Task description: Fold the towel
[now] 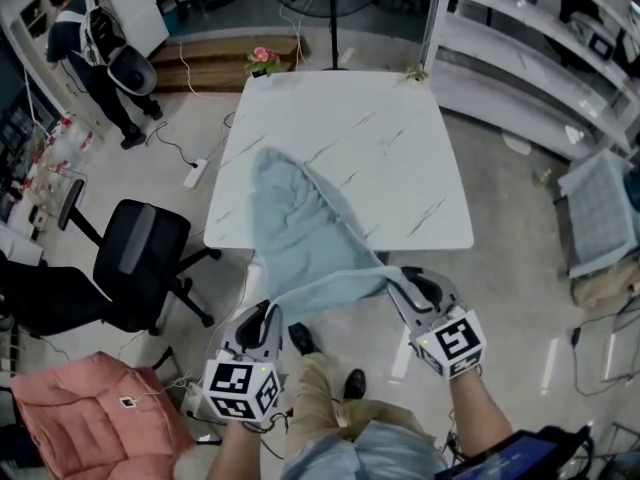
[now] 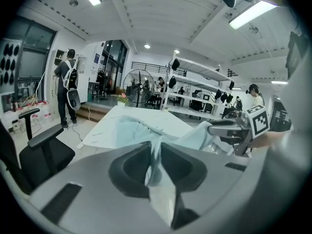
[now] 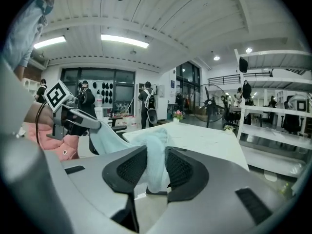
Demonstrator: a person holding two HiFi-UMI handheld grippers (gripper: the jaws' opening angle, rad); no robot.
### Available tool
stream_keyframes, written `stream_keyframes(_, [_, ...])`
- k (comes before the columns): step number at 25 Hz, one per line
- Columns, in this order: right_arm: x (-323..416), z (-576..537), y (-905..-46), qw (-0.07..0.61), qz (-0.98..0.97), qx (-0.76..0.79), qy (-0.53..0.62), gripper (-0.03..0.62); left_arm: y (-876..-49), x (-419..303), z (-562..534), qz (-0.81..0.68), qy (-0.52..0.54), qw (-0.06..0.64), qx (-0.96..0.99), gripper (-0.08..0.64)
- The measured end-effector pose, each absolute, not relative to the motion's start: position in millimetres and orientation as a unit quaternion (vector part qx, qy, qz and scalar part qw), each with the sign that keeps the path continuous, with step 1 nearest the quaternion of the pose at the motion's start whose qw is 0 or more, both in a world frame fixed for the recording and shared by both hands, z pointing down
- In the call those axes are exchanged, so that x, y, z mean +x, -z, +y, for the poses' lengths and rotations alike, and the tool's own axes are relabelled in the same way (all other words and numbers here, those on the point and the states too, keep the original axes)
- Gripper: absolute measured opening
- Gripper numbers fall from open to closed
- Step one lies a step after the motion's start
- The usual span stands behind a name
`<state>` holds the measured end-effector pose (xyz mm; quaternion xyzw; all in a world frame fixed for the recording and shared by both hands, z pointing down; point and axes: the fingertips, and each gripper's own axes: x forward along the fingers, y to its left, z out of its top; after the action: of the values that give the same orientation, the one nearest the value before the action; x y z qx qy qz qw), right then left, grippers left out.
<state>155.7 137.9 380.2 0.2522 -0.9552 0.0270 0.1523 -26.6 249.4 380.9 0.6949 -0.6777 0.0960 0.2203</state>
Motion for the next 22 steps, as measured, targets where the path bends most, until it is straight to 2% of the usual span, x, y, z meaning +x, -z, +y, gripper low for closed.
stream_keyframes(2, [154,142,-384,0.162,-0.958,0.234,-0.037,0.185,-383,-25,249,-0.669,-0.097,0.226,0.701,0.182])
stream_keyframes(3, [153,143,-384,0.163,-0.959,0.228,-0.038,0.202,-382,-25,248,-0.667,-0.092,0.228,0.703,0.186])
stream_keyframes(22, [130,123,-361,0.148,-0.963,0.223,-0.005,0.192,-367,-43,227,-0.684,-0.067,0.218,0.693,0.190])
